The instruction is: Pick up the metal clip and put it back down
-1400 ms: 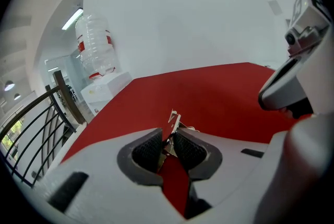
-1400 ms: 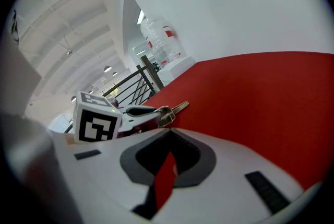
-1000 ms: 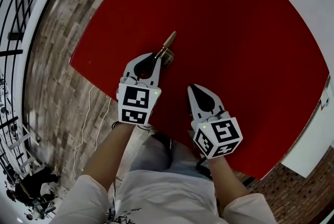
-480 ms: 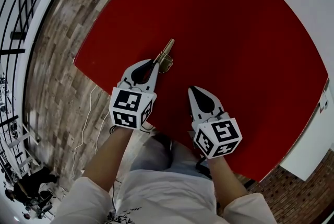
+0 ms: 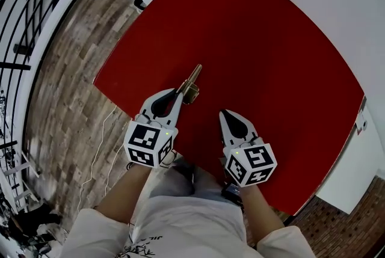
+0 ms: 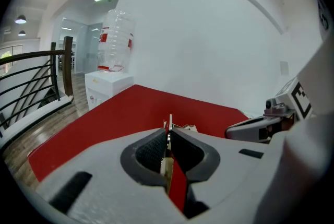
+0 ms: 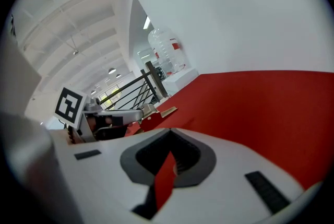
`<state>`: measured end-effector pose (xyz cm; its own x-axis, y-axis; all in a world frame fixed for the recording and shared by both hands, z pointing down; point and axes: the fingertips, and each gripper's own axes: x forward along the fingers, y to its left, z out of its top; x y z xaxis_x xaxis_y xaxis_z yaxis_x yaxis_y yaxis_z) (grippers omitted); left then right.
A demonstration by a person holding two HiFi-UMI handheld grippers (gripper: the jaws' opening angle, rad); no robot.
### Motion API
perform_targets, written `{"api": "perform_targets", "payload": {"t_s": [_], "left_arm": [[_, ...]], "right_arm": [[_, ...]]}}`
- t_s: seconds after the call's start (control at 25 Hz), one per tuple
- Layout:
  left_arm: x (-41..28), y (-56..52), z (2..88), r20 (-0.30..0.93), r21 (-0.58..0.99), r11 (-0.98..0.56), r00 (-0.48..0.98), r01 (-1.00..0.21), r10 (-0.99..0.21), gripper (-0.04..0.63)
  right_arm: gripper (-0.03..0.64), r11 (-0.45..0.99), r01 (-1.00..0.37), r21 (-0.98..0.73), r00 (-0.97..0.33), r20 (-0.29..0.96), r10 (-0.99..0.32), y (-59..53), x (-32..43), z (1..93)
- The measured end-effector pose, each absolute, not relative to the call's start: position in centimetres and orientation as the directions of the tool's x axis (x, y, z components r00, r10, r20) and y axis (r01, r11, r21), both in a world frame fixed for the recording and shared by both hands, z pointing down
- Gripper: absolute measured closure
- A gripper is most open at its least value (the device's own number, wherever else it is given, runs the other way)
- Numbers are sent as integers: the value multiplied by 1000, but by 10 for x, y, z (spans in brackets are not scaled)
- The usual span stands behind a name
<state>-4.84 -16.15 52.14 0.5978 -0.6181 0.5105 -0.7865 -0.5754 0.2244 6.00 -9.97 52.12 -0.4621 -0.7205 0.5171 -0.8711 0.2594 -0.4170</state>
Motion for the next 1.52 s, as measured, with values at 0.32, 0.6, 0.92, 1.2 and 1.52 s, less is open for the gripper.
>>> {"api": "perform_targets", "payload": {"t_s": [0.32,0.6,0.92,1.2,1.52], "left_arm": [[-59,-128,446,412,230,-551,593,-802,-692,560],[-67,-84,394,350,196,-555,586,-808,-730,560],[-72,-45,358,293,190,-557,588,-808,-754,560],[-79,-23,352,282,189,-552,583,-812,-762,560],[-75,-16,354,271,223,-547,590,-807,-761,561]], "right_arm": [[613,302,-891,-340,-439,470,-766,-82,72,455],[613,345,-891,-293,-444,416,-794,-62,64,405],[612,359,-888,-288,-450,378,-809,-31,52,373],[613,369,-882,-292,-459,362,-811,-12,38,364],[613,372,-883,-285,-458,354,-816,-2,36,358]]}}
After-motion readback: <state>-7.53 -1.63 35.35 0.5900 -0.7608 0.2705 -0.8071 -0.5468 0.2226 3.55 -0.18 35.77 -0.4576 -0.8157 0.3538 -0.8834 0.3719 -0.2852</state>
